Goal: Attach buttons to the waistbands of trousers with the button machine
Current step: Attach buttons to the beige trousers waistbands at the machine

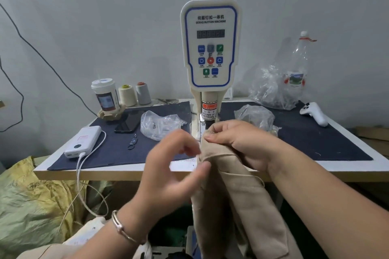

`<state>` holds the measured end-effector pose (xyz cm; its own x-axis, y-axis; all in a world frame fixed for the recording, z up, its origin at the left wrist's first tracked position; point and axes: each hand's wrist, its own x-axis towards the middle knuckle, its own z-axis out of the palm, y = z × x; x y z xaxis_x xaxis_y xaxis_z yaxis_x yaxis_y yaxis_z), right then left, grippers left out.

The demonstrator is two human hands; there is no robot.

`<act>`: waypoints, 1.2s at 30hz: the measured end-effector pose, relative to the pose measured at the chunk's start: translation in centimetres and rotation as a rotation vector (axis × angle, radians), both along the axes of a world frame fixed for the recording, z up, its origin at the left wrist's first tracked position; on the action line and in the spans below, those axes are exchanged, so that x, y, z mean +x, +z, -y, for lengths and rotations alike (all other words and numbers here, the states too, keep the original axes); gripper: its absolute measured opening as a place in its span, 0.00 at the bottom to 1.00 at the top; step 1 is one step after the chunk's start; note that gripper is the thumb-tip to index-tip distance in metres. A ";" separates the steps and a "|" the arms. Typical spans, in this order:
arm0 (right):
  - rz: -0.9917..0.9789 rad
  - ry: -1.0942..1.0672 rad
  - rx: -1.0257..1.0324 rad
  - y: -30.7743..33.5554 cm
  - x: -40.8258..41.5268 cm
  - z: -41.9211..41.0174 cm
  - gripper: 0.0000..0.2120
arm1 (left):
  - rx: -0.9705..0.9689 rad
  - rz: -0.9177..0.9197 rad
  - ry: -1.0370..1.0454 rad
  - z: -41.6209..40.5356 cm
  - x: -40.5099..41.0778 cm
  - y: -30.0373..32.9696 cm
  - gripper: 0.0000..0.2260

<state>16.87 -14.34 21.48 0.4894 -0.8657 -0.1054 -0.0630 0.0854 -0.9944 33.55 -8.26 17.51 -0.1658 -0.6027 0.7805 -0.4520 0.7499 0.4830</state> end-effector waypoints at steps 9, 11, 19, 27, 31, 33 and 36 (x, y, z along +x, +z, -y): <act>-0.125 -0.060 -0.060 1.8 0.1 0.6 0.11 | -0.147 0.432 0.221 0.2 -2.8 -1.3 0.11; -0.129 -0.095 -0.072 2.2 0.3 0.6 0.10 | -0.133 0.470 0.262 0.1 -3.4 -1.2 0.12; -0.178 -0.165 -0.193 3.6 0.0 0.8 0.06 | -0.064 0.507 0.373 0.2 -3.9 -1.1 0.17; -0.322 -0.041 -0.346 2.9 -1.0 0.2 0.15 | 0.032 0.578 0.139 0.5 -3.6 -1.1 0.05; -0.454 -0.095 -0.523 1.6 -1.9 0.0 0.12 | 0.136 0.399 0.053 0.8 -2.2 -0.5 0.04; -0.444 -0.147 -0.579 1.1 -2.4 -0.3 0.12 | 0.292 0.312 0.075 1.0 -1.7 -0.4 0.01; -0.323 -0.001 -0.437 0.2 -3.0 -0.9 0.10 | 0.439 0.238 0.086 1.5 -0.8 0.0 0.04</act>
